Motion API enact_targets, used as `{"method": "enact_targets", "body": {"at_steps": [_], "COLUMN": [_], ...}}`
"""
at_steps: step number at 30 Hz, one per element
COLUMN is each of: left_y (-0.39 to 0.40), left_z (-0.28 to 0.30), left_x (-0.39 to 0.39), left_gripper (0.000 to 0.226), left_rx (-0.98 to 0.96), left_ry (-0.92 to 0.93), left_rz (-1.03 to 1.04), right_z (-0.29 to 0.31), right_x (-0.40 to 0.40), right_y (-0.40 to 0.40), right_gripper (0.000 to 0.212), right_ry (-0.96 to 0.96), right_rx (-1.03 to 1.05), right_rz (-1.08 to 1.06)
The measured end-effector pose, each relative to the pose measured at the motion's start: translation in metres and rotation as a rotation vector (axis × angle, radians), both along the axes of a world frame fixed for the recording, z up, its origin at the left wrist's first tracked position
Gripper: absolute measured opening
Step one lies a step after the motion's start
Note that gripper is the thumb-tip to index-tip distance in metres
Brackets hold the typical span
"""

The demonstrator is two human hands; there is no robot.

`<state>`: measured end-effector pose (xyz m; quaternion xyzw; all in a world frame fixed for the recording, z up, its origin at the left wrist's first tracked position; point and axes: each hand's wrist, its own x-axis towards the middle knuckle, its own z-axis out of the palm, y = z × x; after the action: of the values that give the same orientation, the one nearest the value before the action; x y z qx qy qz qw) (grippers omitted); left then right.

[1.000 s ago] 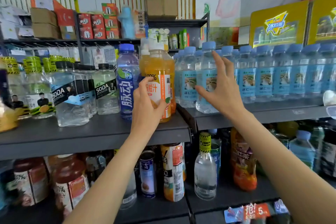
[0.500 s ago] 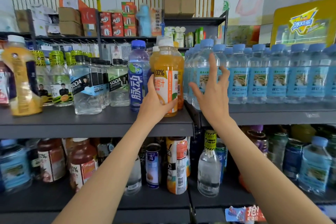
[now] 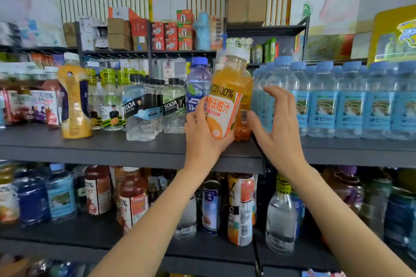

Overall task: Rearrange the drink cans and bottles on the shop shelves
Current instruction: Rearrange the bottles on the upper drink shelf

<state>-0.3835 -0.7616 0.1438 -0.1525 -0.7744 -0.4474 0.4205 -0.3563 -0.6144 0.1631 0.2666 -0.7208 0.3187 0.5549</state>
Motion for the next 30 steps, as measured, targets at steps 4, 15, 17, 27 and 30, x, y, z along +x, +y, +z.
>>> {"method": "enact_targets", "body": {"at_steps": [4,15,17,27,30], "left_y": [-0.033,-0.212,-0.256,-0.517,-0.574], "left_z": [-0.01,0.0,-0.004,-0.013,-0.013], "left_x": [0.02,0.052,0.058,0.06,0.06], "left_gripper": [0.094,0.081,0.07,0.054,0.052], "left_rx": [-0.076,-0.368,-0.398,-0.266,-0.24], "left_ry": [0.147,0.074,0.065,-0.147,-0.173], "left_rz": [0.005,0.137,0.181,0.379,0.406], "right_z": [0.036,0.043,0.045,0.05,0.049], "right_x": [0.016,0.005,0.01,-0.01,-0.034], "right_y": [-0.05,-0.209,-0.244,-0.467,-0.525], "right_gripper": [0.065,0.065,0.067,0.081,0.087], "right_ry": [-0.28,-0.196,-0.158,-0.242,-0.322], "right_rx": [-0.043,-0.166,-0.159,-0.18,-0.179], "right_rz": [0.413,0.532,0.528,0.484,0.463]}}
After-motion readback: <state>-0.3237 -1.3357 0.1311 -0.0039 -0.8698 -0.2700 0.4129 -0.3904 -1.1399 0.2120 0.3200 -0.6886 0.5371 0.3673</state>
